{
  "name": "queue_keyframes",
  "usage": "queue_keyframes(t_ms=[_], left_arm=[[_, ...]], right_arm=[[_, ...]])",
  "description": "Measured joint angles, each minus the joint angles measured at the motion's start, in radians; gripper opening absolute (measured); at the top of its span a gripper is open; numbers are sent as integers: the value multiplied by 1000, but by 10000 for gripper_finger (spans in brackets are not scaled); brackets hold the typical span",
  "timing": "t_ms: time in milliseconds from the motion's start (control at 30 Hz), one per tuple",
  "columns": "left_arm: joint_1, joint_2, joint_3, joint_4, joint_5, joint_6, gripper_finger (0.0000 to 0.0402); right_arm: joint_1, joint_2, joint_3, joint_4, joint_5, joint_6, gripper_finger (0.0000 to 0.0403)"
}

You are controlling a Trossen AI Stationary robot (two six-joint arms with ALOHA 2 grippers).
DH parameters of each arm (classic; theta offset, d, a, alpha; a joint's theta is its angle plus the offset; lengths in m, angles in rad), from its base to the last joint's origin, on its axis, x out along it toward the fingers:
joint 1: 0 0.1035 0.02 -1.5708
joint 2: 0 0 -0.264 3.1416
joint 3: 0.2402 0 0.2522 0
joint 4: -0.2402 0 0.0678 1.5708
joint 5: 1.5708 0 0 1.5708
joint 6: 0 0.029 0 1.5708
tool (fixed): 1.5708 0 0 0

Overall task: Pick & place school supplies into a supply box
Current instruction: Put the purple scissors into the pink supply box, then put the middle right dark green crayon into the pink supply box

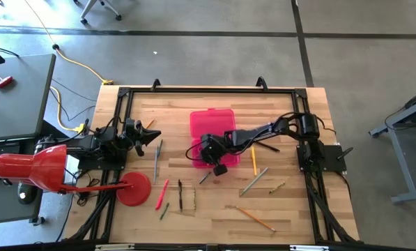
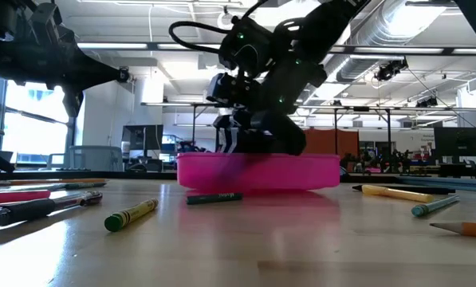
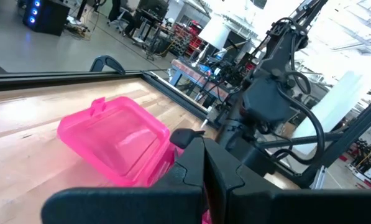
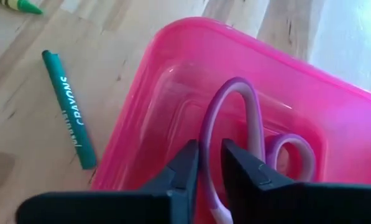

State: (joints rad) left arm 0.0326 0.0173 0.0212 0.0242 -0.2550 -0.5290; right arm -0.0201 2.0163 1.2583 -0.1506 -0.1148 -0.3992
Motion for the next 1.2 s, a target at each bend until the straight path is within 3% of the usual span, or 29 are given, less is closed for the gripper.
queue_keyframes(t_ms=[500, 867, 1200], left_arm=[[0, 0, 0, 0, 0, 0, 33], [0, 0, 0, 0, 0, 0, 33], [0, 0, 0, 0, 0, 0, 33]], right_arm=[[-21, 0, 0, 23, -11, 25, 122], [-18, -10, 0, 13, 10, 24, 131], [-18, -126, 1, -25, 32, 24, 131]])
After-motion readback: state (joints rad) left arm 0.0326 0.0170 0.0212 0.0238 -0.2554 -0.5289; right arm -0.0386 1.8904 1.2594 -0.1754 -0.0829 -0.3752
